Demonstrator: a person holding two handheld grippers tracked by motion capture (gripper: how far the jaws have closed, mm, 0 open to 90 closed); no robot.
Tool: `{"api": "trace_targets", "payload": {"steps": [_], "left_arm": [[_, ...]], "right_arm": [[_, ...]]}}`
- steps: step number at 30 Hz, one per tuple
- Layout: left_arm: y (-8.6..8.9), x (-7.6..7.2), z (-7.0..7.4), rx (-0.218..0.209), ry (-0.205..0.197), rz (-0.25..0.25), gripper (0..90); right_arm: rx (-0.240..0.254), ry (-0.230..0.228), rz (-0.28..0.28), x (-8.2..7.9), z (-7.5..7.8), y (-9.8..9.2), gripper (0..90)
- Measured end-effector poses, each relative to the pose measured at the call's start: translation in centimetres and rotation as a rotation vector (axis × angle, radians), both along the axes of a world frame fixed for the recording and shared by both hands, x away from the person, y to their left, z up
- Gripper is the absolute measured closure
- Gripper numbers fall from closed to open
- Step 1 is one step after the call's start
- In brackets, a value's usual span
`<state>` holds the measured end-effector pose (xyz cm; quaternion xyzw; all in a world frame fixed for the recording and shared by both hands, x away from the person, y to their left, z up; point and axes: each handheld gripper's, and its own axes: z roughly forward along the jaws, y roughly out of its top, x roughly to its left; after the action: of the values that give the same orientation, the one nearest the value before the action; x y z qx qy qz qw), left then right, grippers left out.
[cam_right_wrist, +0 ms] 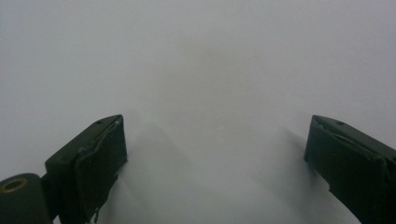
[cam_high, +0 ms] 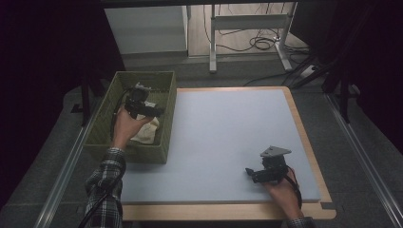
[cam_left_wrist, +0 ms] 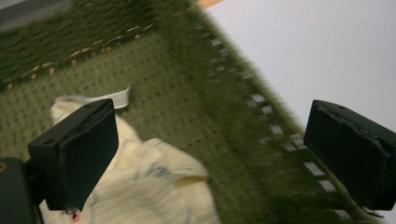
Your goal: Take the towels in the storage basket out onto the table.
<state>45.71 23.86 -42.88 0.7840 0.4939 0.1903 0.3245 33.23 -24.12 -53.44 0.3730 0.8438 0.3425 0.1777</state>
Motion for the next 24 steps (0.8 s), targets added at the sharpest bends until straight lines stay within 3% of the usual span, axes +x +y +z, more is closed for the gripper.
{"api": "trace_targets", "payload": {"steps": [3, 8, 9, 10, 11, 12, 13, 14, 17, 18, 21, 22, 23, 24], "left_arm": [[0.7, 0.4, -0.5, 0.002, 0.016, 0.016, 3.0], [2.4, 1.5, -2.0, 0.002, 0.090, 0.059, 3.0], [2.4, 1.5, -2.0, 0.002, 0.090, 0.059, 2.9], [2.7, 1.8, -2.6, 0.014, 0.121, 0.070, 2.7], [2.7, 1.8, -2.6, 0.014, 0.121, 0.070, 2.4], [2.9, 2.2, -3.2, 0.029, 0.153, 0.086, 2.3], [2.9, 2.2, -3.2, 0.029, 0.153, 0.086, 2.1], [3.2, 2.6, -3.8, 0.047, 0.186, 0.099, 1.9], [3.5, 3.1, -4.5, 0.064, 0.217, 0.116, 2.0], [3.7, 3.5, -5.2, 0.073, 0.247, 0.131, 2.0], [3.8, 3.8, -5.7, 0.082, 0.270, 0.137, 2.0], [3.6, 4.2, -6.3, 0.108, 0.307, 0.137, 2.0], [3.6, 4.2, -6.3, 0.108, 0.307, 0.137, 2.0], [3.4, 4.4, -6.8, 0.146, 0.338, 0.145, 2.4]], "right_arm": [[-0.001, 0.000, -0.001, 0.0, 0.0, 0.0, 5.7], [0.000, 0.000, 0.000, 0.0, 0.0, 0.0, 5.7], [0.000, 0.000, 0.000, 0.0, 0.0, 0.0, 5.7], [0.000, 0.000, 0.000, 0.0, 0.0, 0.0, 5.7], [-0.001, 0.000, -0.001, 0.0, 0.0, 0.0, 5.7], [-0.001, 0.000, -0.001, 0.0, 0.0, 0.0, 5.7], [-0.001, 0.000, -0.001, 0.0, 0.0, 0.0, 5.7], [-0.001, 0.000, -0.001, 0.0, 0.0, 0.0, 5.7], [-0.001, 0.000, -0.001, 0.0, 0.0, 0.0, 5.7], [0.000, 0.000, -0.001, 0.0, 0.0, 0.0, 5.7], [0.000, 0.000, -0.001, 0.0, 0.0, 0.0, 5.7], [0.000, 0.000, -0.001, 0.0, 0.0, 0.0, 5.7], [0.000, 0.000, -0.001, 0.0, 0.0, 0.0, 5.7], [0.000, 0.000, -0.001, 0.0, 0.0, 0.0, 5.7]]}}
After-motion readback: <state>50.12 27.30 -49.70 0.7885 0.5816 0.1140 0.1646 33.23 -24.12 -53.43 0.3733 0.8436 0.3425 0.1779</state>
